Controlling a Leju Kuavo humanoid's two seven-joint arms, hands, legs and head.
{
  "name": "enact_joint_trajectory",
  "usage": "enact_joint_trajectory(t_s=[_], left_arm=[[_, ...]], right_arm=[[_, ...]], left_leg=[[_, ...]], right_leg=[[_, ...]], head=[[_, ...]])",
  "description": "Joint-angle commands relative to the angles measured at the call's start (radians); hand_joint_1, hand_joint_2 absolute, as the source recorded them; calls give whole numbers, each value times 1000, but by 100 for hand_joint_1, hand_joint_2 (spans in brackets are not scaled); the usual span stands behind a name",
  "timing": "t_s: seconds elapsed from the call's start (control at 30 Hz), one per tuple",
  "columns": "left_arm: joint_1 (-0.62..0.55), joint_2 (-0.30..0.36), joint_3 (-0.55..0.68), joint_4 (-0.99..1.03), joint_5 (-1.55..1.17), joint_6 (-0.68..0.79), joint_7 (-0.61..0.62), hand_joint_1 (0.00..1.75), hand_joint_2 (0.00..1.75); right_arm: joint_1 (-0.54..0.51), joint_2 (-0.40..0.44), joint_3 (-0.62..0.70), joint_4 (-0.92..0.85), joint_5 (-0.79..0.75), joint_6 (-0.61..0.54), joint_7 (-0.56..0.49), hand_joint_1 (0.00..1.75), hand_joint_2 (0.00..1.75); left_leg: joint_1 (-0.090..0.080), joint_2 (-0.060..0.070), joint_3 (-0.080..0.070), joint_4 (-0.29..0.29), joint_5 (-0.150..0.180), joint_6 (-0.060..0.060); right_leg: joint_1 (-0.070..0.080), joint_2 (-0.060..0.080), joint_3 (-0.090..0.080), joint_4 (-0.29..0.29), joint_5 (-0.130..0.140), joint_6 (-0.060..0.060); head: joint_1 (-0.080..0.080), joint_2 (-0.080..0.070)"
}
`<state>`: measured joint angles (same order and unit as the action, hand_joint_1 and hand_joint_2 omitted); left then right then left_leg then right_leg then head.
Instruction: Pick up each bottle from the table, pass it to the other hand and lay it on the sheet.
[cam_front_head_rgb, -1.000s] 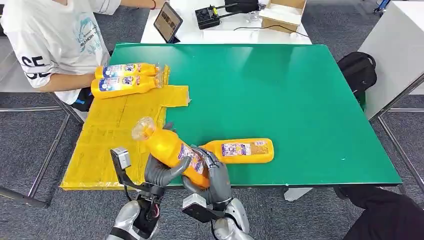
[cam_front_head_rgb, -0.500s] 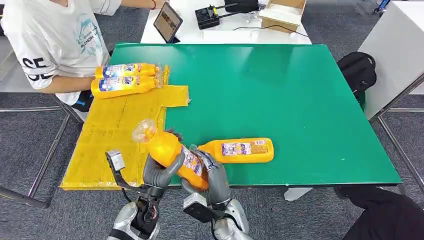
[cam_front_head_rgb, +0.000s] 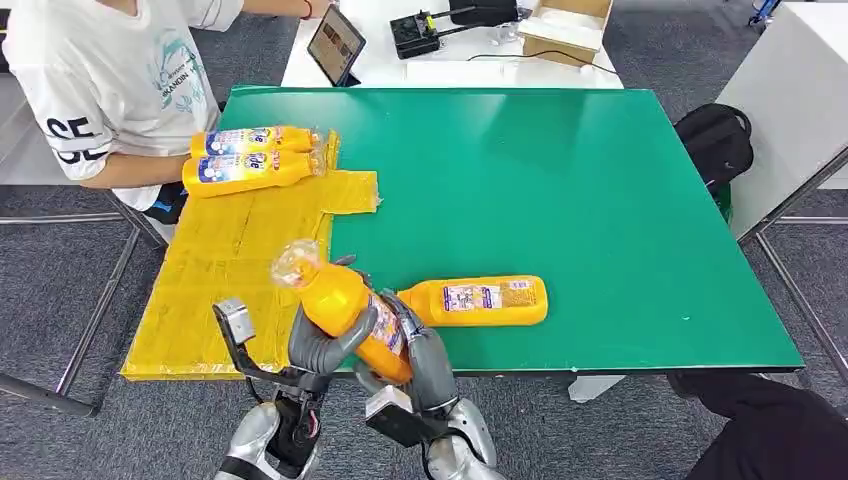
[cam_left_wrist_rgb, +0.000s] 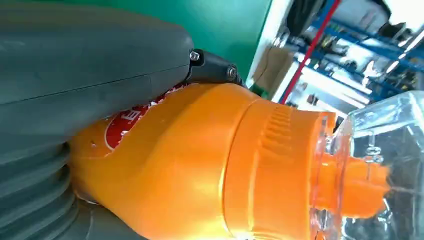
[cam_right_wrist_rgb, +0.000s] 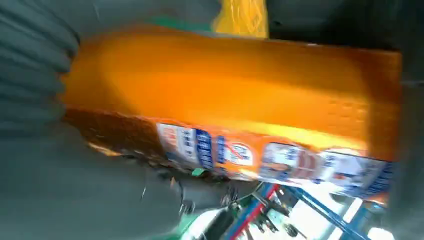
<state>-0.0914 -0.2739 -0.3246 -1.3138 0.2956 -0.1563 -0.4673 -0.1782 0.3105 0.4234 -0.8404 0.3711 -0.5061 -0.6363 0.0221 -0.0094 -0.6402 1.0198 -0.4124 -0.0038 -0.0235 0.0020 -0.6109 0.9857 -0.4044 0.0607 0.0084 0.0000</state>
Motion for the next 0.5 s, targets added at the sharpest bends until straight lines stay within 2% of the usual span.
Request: enact_joint_trajectory(t_s=[0.03,0.13,0.17,0.2,0.3,0.5], left_arm=[[-65,25,17,-29,-89,97,-26,175,175],[-69,25,18,-27,-112,126,-39,175,175],[-81,27,27,-30,-157,178,-69,175,175],[-92,27,60,-42,-175,237,-78,175,175],[-129,68,141,-109,-259,361,-114,175,175],[-141,63,164,-111,-265,349,-99,175,175]], right_arm=[[33,-4,38,-171,-83,122,67,0,0],[38,-9,39,-185,-92,121,55,0,0],[38,-13,44,-208,-103,129,49,0,0],[37,-13,43,-241,-164,198,77,0,0],[29,-3,53,-286,-215,239,126,0,0],[32,-15,69,-294,-228,239,140,0,0]], left_leg=[[0,0,2,1,-2,1],[0,0,2,0,-1,1],[0,1,5,-1,-2,1],[0,1,3,0,-1,1],[0,2,2,0,-1,1],[0,0,3,-1,-1,0]], right_leg=[[1,-1,2,1,-2,-3],[0,0,2,0,-1,-2],[0,0,4,0,-2,-3],[1,0,3,0,-1,-2],[1,1,1,1,-1,-3],[1,0,3,0,-1,-3]], head=[[0,0],[0,0],[0,0],[0,0],[0,0],[0,0]])
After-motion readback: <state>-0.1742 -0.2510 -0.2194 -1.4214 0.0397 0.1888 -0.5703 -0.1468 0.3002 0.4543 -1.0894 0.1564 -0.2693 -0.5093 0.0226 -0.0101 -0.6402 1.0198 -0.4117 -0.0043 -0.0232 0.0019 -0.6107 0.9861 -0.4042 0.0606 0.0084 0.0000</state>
